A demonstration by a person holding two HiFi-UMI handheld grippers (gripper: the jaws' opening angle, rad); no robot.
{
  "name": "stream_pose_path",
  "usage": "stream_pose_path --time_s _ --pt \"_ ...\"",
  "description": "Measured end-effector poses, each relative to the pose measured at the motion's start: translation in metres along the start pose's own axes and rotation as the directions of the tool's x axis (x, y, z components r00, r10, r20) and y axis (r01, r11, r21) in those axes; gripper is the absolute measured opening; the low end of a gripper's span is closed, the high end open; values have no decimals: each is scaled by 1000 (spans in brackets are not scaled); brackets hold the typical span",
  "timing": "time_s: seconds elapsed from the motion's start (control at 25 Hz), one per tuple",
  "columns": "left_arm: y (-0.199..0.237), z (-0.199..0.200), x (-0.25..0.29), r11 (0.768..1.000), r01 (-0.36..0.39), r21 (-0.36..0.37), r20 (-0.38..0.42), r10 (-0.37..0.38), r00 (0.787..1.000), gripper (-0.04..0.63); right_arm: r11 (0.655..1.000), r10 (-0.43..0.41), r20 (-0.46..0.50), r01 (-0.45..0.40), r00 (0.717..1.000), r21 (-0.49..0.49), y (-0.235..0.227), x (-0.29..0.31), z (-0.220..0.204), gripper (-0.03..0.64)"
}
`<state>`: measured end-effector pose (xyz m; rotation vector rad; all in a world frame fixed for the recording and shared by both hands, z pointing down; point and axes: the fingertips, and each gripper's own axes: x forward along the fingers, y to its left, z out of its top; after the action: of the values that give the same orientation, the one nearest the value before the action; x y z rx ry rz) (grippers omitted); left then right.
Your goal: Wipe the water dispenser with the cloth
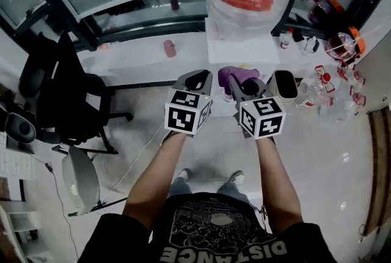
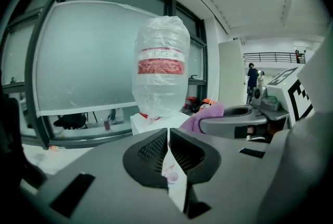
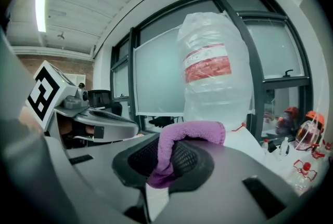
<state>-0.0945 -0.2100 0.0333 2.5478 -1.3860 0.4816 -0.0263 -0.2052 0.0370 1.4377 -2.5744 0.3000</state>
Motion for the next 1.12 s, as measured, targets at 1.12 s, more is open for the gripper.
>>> stream_pose_path --time_s 1.12 --pt "38 -73 52 995 -82 -62 -32 80 996 35 984 143 -73 -134 987 118 -17 127 -96 46"
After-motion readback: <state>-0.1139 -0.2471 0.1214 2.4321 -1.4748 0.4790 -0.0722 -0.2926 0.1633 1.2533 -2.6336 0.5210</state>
